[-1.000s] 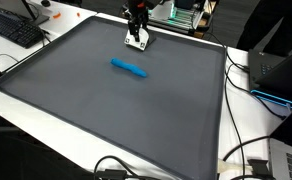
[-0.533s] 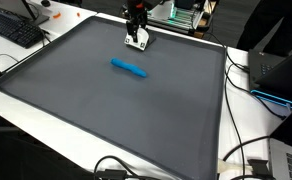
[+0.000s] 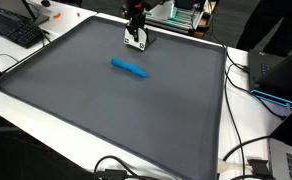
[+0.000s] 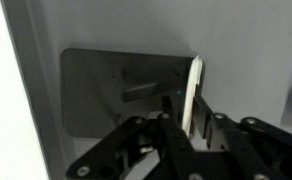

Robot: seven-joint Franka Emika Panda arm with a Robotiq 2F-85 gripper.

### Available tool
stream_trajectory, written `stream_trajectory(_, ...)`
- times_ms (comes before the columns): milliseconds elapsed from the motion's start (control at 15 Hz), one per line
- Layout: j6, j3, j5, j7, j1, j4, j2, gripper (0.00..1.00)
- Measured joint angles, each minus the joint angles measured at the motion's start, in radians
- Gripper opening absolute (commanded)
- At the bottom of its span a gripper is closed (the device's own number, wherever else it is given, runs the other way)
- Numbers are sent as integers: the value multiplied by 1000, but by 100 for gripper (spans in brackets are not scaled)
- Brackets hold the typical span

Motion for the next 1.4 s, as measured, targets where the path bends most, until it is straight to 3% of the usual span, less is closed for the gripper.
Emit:
stream_trajectory(800,-10,2,-29,3,18,53,-48,1)
stream_trajectory(1133,-164,32,-123,-14,42,159,-79,1)
stream_trajectory(1400,-282,49,-138,-135,79,264,-53,1)
